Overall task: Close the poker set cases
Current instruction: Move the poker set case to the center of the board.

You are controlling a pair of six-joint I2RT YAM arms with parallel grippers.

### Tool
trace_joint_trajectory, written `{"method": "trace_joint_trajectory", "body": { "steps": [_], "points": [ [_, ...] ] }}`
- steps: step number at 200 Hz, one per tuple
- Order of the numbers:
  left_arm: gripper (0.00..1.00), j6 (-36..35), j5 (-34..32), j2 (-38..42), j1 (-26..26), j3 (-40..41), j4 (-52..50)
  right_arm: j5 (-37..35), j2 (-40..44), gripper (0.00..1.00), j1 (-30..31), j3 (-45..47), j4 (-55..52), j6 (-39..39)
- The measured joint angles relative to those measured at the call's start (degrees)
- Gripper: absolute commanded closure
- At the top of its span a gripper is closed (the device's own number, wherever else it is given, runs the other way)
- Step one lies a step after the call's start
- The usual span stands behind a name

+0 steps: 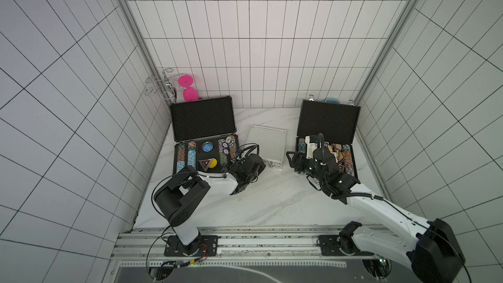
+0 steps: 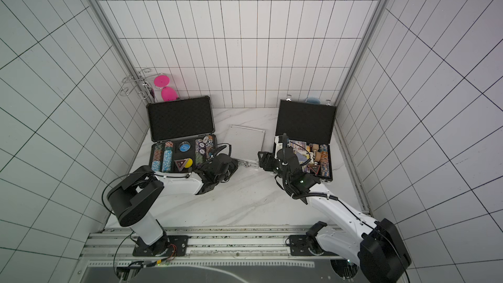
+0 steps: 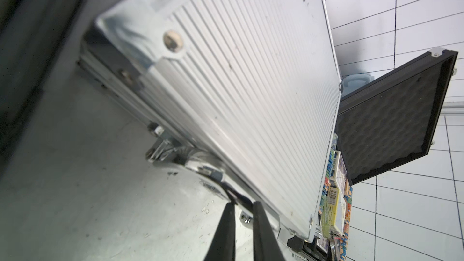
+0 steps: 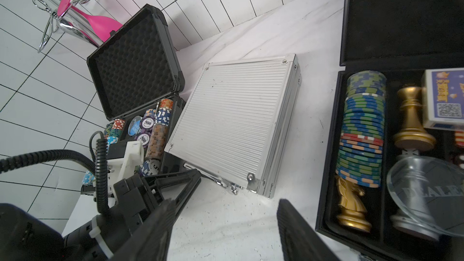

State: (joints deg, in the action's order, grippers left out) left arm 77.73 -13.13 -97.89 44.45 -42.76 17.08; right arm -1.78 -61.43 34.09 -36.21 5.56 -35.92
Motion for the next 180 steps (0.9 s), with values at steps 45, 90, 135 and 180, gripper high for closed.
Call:
{"method": "trace_joint_trajectory", "body": {
  "steps": [45,90,135,180],
  "points": [
    [0.98,-0.42,0.07,-4.09,-0.37,-1.51,1.57,0.20,0.70,0.33,0.00,0.02,-0.02,0.00],
    [0.98,-2.10,0.98,-7.69,-0.83,-5.53,1.31,-0.15,1.11,0.33,0.00,0.02,-0.33,0.02],
    [0.98,-4.83,3.67,-11.87,-2.14,-10.69,1.42,-1.25,1.88,0.33,-0.61,0.02,-1.49,0.02],
    [0.98,-7.26,6.01,-14.60,-2.97,-15.65,-0.50,-2.21,3.54,0.33,-1.49,0.02,-2.10,0.02]
  ]
}}
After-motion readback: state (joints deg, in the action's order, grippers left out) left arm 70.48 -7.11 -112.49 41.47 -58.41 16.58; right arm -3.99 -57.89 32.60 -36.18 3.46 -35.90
